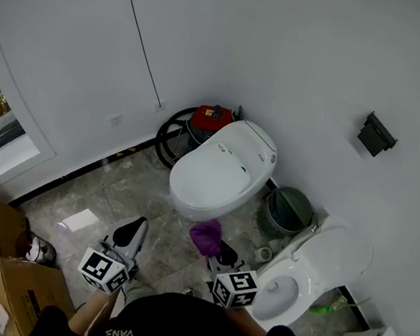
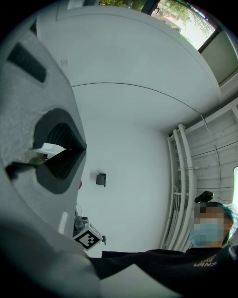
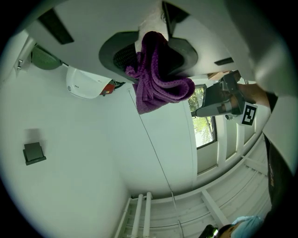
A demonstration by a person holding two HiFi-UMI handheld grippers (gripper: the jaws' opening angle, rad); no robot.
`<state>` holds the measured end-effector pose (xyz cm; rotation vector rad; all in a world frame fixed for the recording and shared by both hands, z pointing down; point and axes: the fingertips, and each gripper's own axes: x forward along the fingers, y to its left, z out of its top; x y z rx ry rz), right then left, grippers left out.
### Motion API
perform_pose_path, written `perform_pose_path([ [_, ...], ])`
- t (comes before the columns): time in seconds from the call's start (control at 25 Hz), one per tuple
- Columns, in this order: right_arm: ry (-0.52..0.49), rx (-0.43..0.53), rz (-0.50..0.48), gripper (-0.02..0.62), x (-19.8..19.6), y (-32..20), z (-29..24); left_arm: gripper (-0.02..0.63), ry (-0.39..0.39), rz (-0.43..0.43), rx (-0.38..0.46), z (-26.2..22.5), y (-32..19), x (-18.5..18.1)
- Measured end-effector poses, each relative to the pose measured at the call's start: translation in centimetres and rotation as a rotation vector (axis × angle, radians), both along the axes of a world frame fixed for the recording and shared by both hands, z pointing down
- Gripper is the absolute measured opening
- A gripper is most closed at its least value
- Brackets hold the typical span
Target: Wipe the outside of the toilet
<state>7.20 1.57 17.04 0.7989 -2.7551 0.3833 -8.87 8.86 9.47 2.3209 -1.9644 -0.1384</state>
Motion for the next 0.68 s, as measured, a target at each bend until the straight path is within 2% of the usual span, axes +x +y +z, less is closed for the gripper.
perform_pose_path([
  [0.68, -0.011, -0.004, -0.007, 0.101, -0.6, 0.8, -0.1, 0.003, -0.02, 0.014, -0.013, 0.5, 1.4, -0.2],
])
